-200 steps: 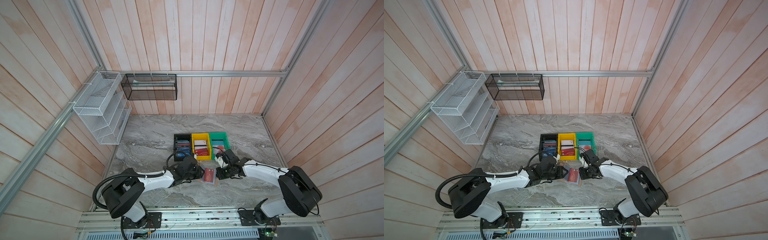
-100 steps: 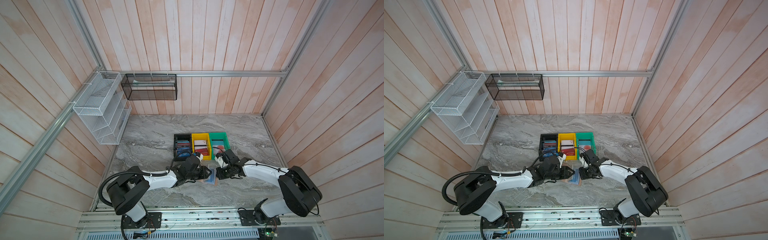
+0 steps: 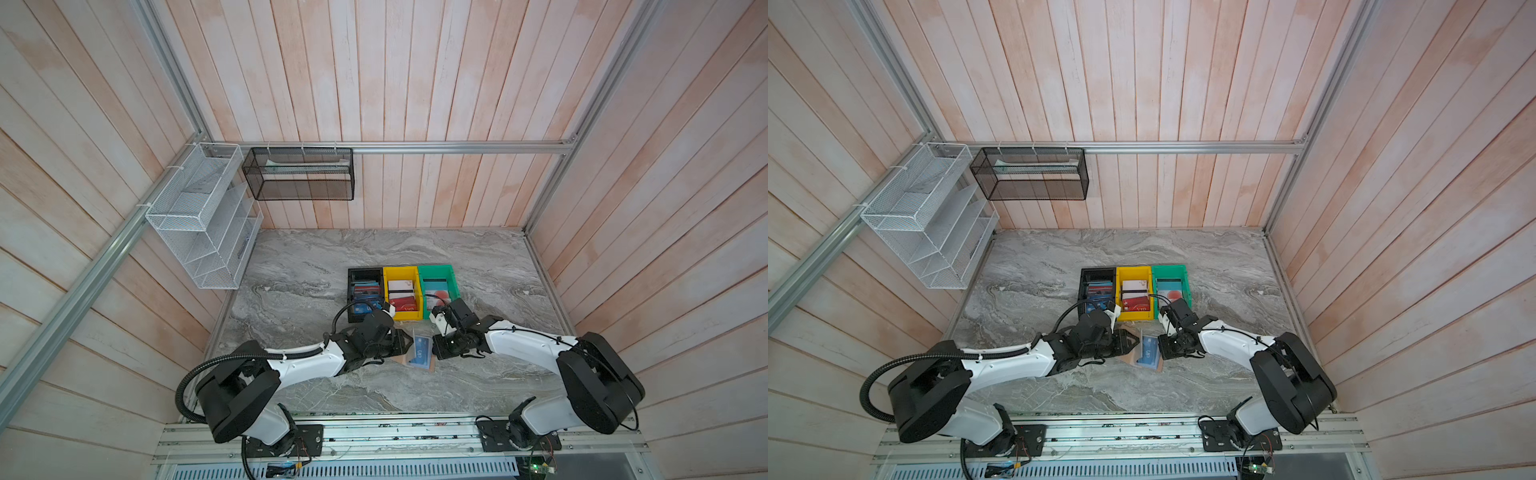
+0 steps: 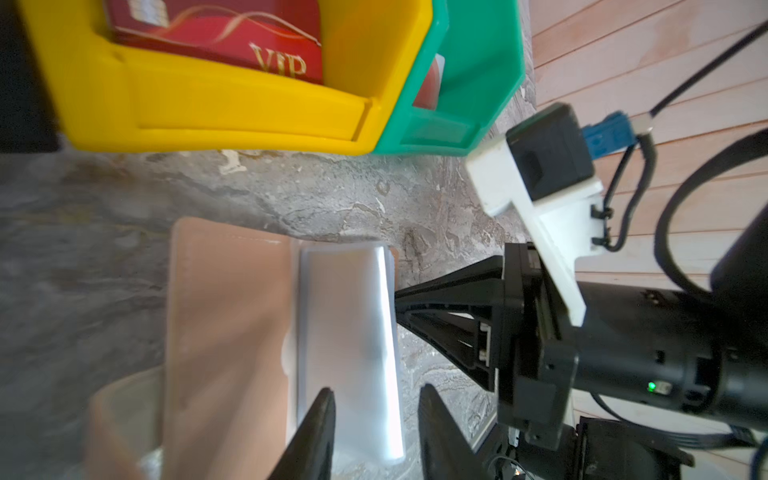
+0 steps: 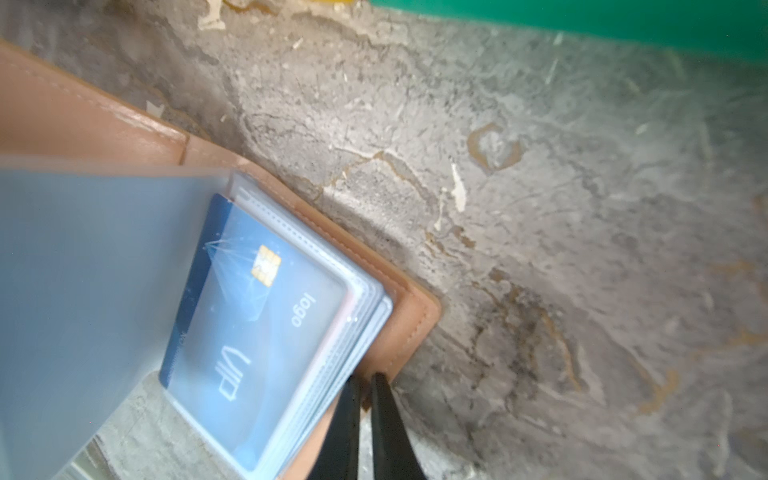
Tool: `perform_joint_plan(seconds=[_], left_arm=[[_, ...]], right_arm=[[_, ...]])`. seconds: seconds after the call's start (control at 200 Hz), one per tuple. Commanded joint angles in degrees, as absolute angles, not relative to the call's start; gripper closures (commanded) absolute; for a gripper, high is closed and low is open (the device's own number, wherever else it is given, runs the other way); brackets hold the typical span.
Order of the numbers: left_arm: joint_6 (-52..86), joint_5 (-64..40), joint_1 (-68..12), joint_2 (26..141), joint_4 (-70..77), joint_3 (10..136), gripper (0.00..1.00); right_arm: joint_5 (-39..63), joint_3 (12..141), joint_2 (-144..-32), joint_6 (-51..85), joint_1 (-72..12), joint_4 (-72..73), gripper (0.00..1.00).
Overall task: Take the credit cards out of the card holder
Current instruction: Flip the card slot at the card holder.
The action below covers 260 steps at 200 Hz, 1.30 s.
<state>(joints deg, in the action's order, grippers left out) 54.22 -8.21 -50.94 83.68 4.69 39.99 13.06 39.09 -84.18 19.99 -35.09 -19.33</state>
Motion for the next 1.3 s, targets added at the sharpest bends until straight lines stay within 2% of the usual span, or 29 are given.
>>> perform_joint_plan(seconds=[0.0,0.11,0.245,0.355,0.525,0.765,1.125,1.295], left_arm=[[53.5,-2.0,-50.5,79.9,-4.3,40.0,0.63],[52.7,-2.3,-50.4,76.6,-6.0,40.4,0.64],[50.8,-13.4,-50.4,75.7,5.2,40.1,0.67],[51.8,-18.8,-50.4,79.7,11.6,41.3,0.81],[53.1,-22.0,-51.7,88.1,15.1,43.8,0.90],[53.8,-23.5,-51.6,94.0,16.2,46.7,0.90],[52.1,-22.3,-51.5,101.0,5.5,54.3,0.90],[53.1,-20.6,-51.5,102.6,3.2,53.1,0.90]], right_arm=[[12.2,37.5,-85.4,20.4,-35.2,-20.1,0.88],[12.5,37.4,-85.5,20.4,-35.2,-20.0,0.88],[12.5,37.4,-85.4,20.2,-35.2,-19.8,0.88],[13.1,37.4,-85.8,20.1,-35.2,-19.3,0.88],[13.6,37.0,-86.0,20.3,-35.2,-18.5,0.88],[14.0,36.8,-85.8,20.2,-35.2,-18.5,0.88],[14.0,36.2,-85.7,20.0,-34.9,-18.3,0.88],[14.0,35.9,-85.3,20.1,-34.8,-18.1,0.88]])
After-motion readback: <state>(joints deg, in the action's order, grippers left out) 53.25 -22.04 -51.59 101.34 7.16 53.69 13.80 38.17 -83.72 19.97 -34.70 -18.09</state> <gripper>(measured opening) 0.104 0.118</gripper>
